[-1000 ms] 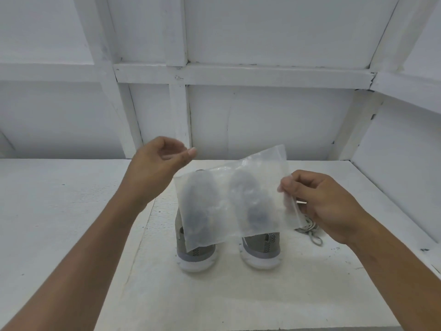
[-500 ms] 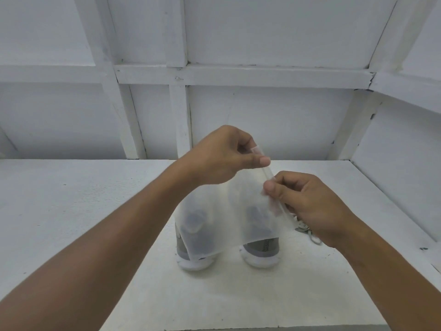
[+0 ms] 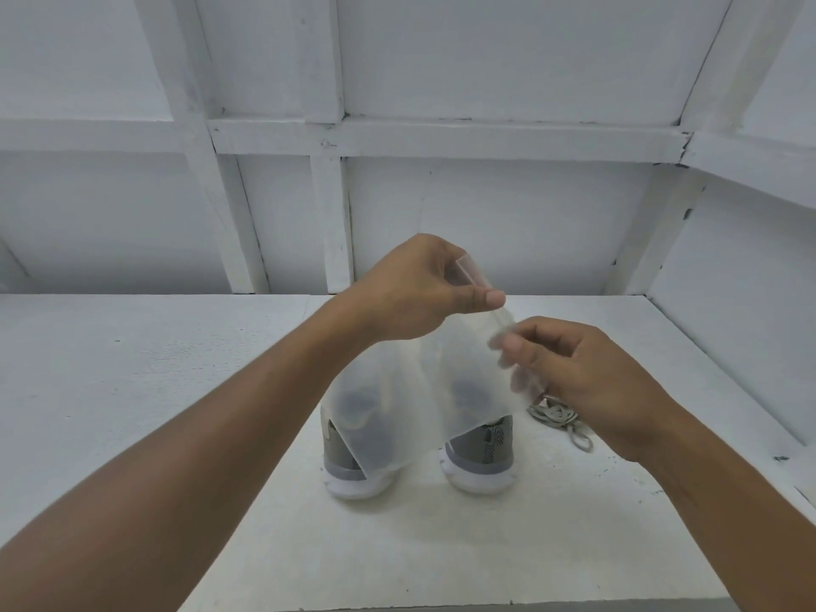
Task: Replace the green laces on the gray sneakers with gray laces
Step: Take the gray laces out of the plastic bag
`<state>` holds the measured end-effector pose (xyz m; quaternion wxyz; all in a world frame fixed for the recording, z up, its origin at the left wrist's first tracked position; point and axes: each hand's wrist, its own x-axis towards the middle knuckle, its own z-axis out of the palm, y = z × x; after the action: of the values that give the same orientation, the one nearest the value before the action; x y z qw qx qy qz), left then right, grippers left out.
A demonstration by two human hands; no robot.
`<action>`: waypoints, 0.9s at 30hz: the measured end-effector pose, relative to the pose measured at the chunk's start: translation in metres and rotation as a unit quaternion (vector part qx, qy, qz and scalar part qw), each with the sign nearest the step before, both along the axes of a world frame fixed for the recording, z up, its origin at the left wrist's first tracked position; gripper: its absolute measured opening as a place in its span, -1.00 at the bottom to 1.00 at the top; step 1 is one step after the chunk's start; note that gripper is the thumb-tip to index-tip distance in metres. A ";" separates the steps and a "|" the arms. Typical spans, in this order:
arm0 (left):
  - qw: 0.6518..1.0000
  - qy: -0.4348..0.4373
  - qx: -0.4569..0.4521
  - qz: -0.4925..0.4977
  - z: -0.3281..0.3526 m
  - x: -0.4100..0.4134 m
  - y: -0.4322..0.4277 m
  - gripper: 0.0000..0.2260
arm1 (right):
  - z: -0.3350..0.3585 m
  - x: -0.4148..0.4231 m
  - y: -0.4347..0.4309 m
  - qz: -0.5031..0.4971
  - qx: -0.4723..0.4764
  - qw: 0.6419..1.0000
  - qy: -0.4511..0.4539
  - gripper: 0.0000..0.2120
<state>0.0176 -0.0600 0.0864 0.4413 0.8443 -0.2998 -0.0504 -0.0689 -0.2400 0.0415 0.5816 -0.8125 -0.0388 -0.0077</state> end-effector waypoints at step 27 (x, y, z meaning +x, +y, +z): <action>0.991 0.021 -0.027 0.126 -0.018 0.036 0.028 -0.23 | -0.006 0.017 -0.048 0.029 0.153 0.987 -0.028 -0.52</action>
<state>0.0535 -0.0316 0.0684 0.4728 0.8619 -0.1833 -0.0039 -0.0518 -0.2883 0.0356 0.6979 -0.7118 -0.0771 -0.0192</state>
